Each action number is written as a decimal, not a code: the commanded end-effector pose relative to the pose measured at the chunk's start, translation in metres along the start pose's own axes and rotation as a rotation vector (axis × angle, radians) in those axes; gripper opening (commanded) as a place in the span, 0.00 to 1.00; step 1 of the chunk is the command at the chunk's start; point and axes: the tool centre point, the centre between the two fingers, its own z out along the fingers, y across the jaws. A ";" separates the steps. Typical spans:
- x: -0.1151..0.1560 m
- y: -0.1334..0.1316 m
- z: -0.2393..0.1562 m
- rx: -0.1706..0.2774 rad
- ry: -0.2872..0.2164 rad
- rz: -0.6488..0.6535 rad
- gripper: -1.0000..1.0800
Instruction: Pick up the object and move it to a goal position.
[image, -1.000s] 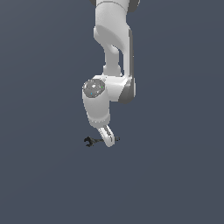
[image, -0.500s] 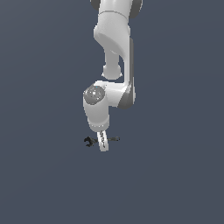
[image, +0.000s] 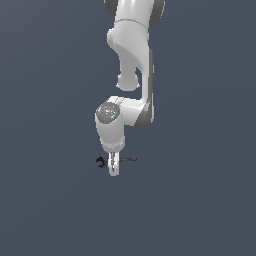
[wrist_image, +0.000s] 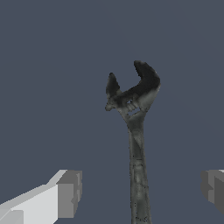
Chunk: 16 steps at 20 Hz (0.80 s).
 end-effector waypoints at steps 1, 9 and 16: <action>0.000 0.000 0.002 0.001 0.001 0.026 0.96; 0.001 -0.001 0.005 0.000 0.002 0.040 0.96; 0.001 0.000 0.033 0.000 0.002 0.043 0.96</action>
